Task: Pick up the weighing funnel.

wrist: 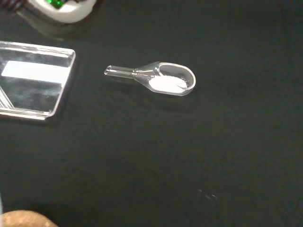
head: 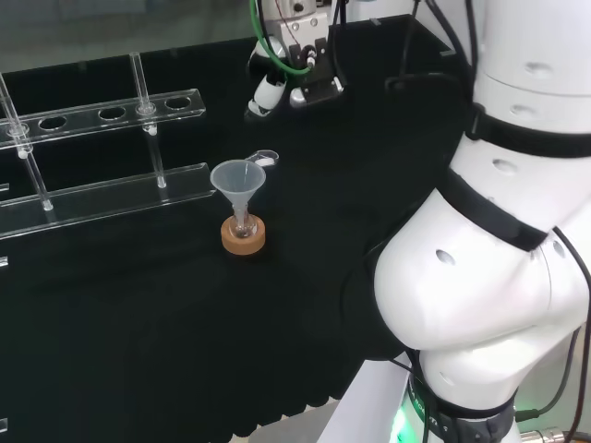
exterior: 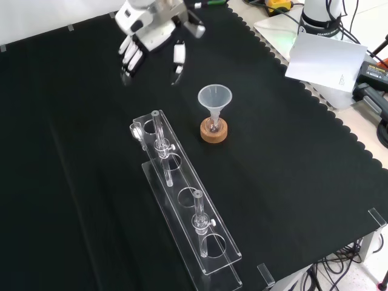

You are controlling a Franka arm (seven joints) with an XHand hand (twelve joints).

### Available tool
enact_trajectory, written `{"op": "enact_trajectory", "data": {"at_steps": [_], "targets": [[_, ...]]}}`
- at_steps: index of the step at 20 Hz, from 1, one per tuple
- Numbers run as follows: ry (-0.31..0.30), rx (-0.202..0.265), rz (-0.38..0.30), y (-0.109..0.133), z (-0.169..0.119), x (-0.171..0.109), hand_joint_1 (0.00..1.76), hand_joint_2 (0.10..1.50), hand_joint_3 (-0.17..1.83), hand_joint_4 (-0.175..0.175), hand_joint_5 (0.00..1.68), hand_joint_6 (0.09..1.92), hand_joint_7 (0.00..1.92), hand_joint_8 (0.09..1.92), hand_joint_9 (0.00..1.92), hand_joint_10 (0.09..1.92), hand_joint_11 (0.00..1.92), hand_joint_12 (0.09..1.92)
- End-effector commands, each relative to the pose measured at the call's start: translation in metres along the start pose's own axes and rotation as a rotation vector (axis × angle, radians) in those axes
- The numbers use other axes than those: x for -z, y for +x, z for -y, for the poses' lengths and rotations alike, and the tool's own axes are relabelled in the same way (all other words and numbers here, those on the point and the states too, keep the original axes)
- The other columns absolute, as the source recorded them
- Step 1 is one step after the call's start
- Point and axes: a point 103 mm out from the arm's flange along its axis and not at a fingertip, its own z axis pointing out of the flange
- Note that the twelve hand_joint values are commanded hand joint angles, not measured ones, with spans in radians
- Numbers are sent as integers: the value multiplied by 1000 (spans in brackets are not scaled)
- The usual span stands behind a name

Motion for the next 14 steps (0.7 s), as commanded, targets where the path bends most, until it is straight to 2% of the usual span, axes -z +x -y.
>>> {"op": "enact_trajectory", "data": {"at_steps": [1, 5, 14], "targets": [[12, 15, -17, -15, -59, -32, 836, 643, 409, -50, 477, 87, 348, 667, 608, 566, 360, 1319], [8, 6, -18, -15, -69, -52, 817, 642, 441, -47, 511, 87, 380, 671, 635, 561, 380, 1318], [62, 5, -15, -15, -85, -88, 836, 625, 498, -35, 570, 87, 431, 662, 688, 536, 420, 1297]]}}
